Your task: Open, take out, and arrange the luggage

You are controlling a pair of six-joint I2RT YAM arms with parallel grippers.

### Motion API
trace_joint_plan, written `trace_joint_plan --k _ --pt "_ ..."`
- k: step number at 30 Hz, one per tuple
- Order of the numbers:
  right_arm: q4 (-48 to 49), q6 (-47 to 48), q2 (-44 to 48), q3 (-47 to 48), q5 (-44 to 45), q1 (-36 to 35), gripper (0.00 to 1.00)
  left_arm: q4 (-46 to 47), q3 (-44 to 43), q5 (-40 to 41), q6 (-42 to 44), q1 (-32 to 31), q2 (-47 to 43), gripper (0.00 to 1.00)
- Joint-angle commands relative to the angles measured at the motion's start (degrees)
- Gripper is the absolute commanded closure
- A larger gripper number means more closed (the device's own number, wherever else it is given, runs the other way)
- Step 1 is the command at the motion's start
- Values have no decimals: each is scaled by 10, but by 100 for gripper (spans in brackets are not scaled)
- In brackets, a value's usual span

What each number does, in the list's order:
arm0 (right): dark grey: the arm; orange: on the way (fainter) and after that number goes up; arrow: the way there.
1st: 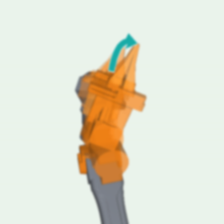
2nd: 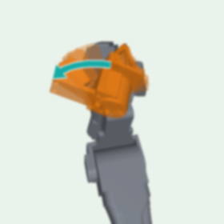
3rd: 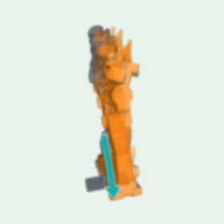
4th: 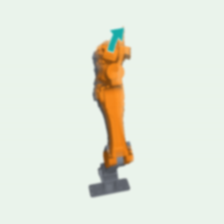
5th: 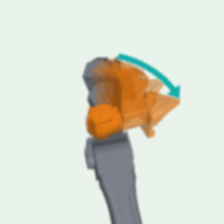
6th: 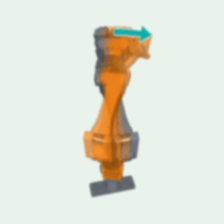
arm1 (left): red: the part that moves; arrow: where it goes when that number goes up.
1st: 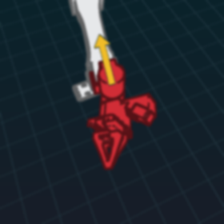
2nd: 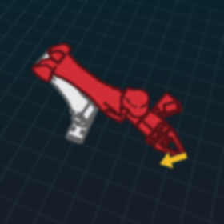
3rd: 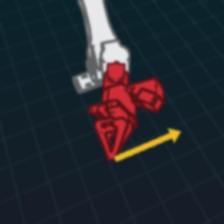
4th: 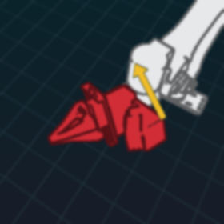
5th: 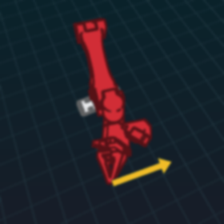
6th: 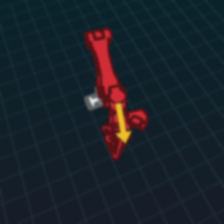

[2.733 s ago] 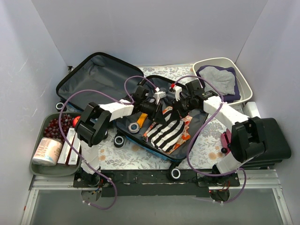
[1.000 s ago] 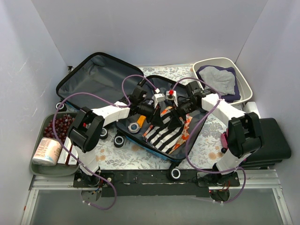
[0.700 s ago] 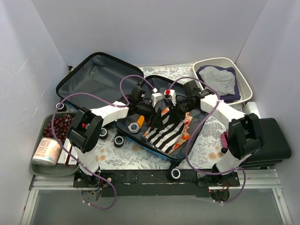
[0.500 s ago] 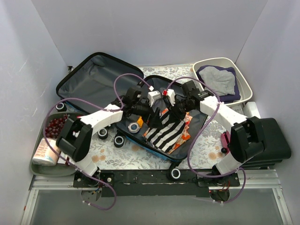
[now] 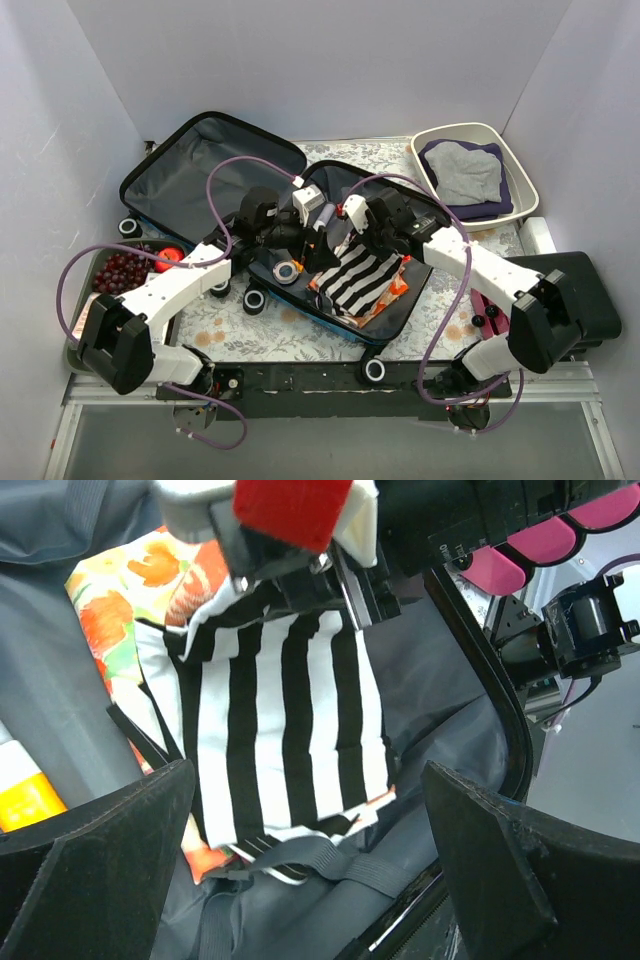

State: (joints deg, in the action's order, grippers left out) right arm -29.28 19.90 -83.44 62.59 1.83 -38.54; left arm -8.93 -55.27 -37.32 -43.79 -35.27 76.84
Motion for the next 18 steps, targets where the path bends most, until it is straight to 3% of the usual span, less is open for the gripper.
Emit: trace_joint_plan --k 1,6,18 --pt "97 -21 54 -23 100 -10 99 6 10 21 -10 -1 -42 2" --pt "115 -38 54 -28 95 -9 99 8 19 30 -17 -1 -42 2" --pt "172 -18 -46 -3 196 35 99 -24 -4 59 -77 -2 9 2"
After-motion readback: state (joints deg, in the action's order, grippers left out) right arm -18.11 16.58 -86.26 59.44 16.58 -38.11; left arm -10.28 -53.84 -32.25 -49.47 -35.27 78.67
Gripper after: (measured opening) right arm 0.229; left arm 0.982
